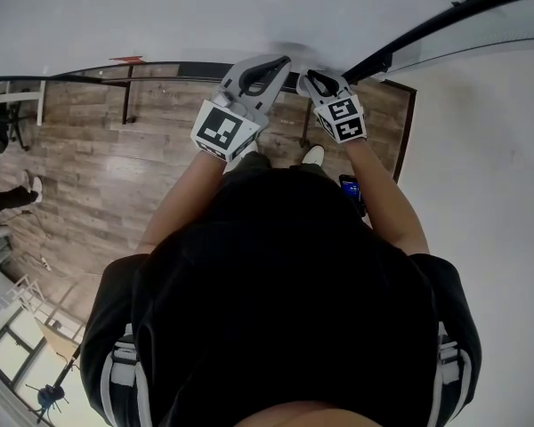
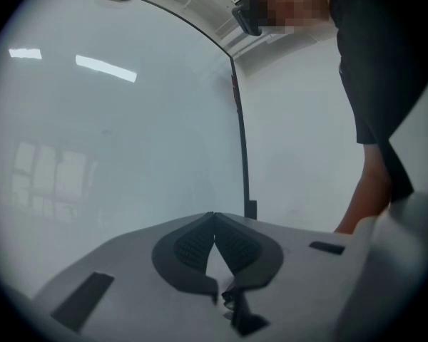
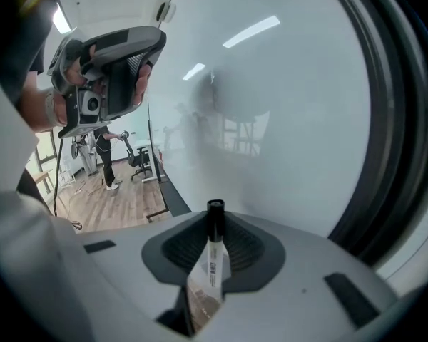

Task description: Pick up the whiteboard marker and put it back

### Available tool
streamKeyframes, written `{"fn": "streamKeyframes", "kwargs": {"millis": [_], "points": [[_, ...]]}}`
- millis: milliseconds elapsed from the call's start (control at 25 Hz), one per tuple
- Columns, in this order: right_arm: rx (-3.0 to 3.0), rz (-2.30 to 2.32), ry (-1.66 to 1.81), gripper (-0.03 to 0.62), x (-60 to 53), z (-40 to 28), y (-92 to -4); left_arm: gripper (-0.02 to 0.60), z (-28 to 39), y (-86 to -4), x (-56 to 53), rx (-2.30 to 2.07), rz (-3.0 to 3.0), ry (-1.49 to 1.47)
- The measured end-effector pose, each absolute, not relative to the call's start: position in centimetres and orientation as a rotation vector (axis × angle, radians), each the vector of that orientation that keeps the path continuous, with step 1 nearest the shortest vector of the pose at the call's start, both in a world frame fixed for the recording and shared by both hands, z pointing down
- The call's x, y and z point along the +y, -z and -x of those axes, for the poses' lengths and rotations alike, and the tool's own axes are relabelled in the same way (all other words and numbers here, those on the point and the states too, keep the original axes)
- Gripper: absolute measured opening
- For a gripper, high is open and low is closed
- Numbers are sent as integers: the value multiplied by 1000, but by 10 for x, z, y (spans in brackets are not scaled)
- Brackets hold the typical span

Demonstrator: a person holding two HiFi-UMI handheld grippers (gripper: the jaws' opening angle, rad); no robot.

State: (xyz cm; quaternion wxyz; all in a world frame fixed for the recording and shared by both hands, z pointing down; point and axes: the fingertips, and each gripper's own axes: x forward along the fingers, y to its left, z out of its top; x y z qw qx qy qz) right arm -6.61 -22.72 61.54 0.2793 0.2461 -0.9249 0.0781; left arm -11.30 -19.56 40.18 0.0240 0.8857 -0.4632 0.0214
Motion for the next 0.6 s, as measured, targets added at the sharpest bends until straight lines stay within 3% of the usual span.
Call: {"fn": "streamKeyframes", "kwargs": {"millis": [600], "points": [[-2435, -651, -258, 67, -223, 56, -627, 5, 121, -403, -187, -1449, -2723, -49]]}}
